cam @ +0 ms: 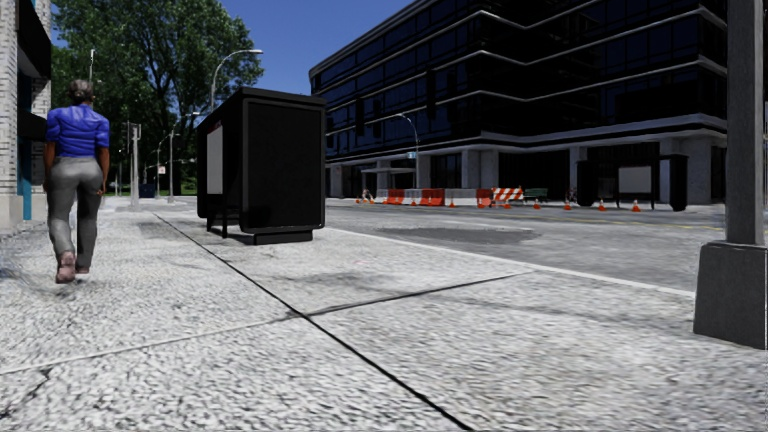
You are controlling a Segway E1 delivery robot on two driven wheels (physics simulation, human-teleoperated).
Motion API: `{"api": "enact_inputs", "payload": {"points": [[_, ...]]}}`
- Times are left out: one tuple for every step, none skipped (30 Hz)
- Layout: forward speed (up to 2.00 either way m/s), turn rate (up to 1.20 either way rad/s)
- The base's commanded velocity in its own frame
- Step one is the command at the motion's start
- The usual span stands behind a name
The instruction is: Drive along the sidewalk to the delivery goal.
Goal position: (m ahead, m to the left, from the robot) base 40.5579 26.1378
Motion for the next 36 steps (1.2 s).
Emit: {"api": "enact_inputs", "payload": {"points": [[1.91,0.85],[1.91,0.85],[1.91,0.85],[1.91,0.85],[1.91,0.85],[1.91,0.85],[1.91,0.85],[1.91,0.85],[1.91,0.85],[1.91,0.85],[1.91,0.85],[1.91,0.85],[1.91,0.85],[1.91,0.85],[1.91,0.85],[1.91,0.85],[1.91,0.85],[1.91,0.85],[1.91,0.85],[1.91,0.8],[1.91,0.8],[1.91,0.73],[1.91,0.16],[1.91,0.01],[1.91,0.0],[1.91,0.0],[1.91,0.0],[1.91,0.0],[1.91,0.0],[1.91,0.0],[1.91,0.0],[1.91,0.0],[1.91,0.0],[1.91,0.0],[1.91,0.0],[1.91,0.0]]}}
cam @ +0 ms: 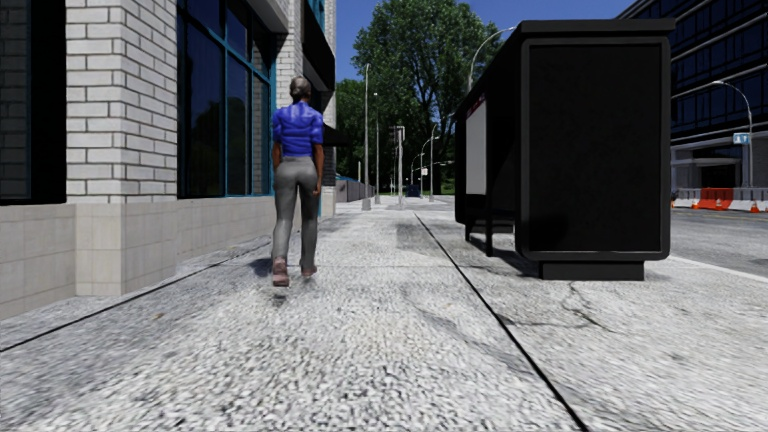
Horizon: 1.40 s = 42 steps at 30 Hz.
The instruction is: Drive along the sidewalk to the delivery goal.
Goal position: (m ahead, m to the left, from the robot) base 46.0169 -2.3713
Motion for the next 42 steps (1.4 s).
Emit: {"api": "enact_inputs", "payload": {"points": [[1.91,0.0],[1.91,0.0],[1.91,0.0],[1.91,0.0],[1.91,0.0],[1.91,0.0],[1.91,0.0],[1.91,0.0],[1.91,0.0],[1.91,0.0],[1.91,0.0],[1.91,0.0],[1.91,0.0],[1.91,0.0],[1.91,0.0],[1.91,0.0],[1.91,0.0],[1.91,0.0],[1.91,0.0],[1.91,-0.31],[1.91,-0.5],[1.91,-0.5],[1.9,-0.64],[1.9,-0.66],[1.9,-0.13],[1.9,0.0],[1.9,0.0],[1.9,0.0],[1.9,0.0],[1.9,0.0],[1.9,0.0],[1.9,0.0],[1.9,0.0],[1.9,0.0],[1.9,0.0],[1.9,0.0],[1.9,0.0],[1.9,0.0],[1.9,0.0],[1.9,0.0],[1.9,0.0],[1.9,0.0]]}}
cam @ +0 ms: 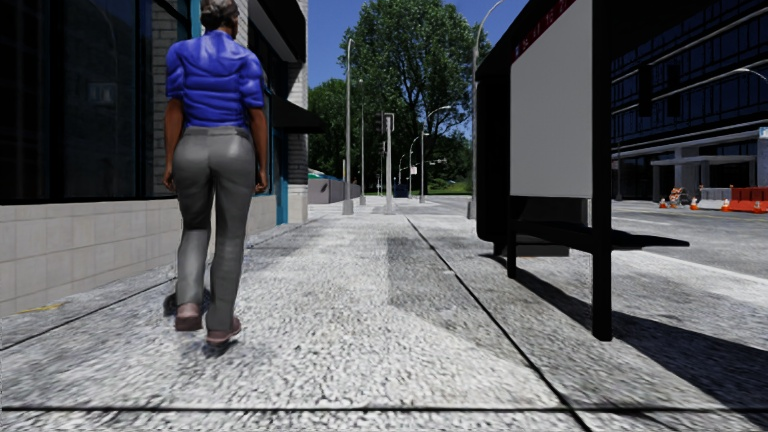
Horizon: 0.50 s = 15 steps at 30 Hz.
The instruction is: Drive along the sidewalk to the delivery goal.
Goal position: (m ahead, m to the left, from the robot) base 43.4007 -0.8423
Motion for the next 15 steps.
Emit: {"api": "enact_inputs", "payload": {"points": [[1.9,0.0],[1.9,0.0],[1.9,0.0],[1.9,0.0],[1.9,0.0],[1.9,0.0],[1.9,0.0],[1.9,0.0],[1.9,0.0],[1.9,0.0],[1.9,0.0],[1.9,0.0],[1.9,0.0],[1.9,0.0],[1.9,0.0]]}}
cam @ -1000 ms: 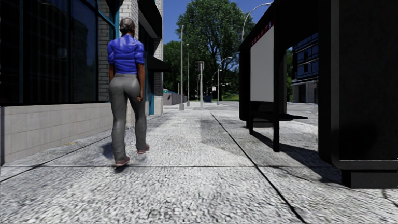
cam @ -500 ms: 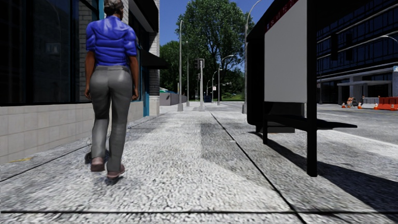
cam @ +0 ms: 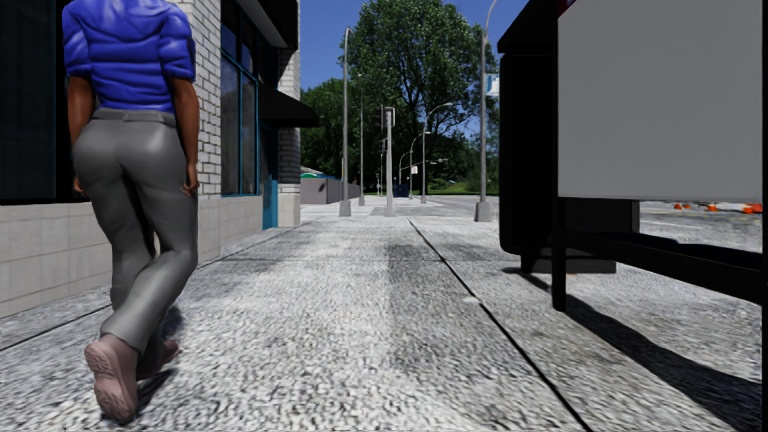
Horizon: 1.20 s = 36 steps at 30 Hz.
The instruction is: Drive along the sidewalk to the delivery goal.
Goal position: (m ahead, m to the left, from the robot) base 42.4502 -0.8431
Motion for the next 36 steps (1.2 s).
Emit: {"api": "enact_inputs", "payload": {"points": [[1.9,0.0],[1.9,0.0],[1.9,0.0],[1.9,0.0],[1.9,0.0],[1.9,0.0],[1.9,0.0],[1.9,0.0],[1.9,0.0],[1.9,0.0],[1.9,0.0],[1.9,0.0],[1.9,0.0],[1.9,0.0],[1.9,0.0],[1.9,0.0],[1.9,0.0],[1.9,0.0],[1.9,0.0],[1.9,0.0],[1.9,0.0],[1.9,0.0],[1.9,0.0],[1.9,0.0],[1.9,0.0],[1.9,0.0],[1.9,0.0],[1.9,0.0],[1.9,0.0],[1.9,0.0],[1.9,0.0],[1.9,0.0],[1.9,0.0],[1.9,0.0],[1.9,0.0],[1.9,0.0]]}}
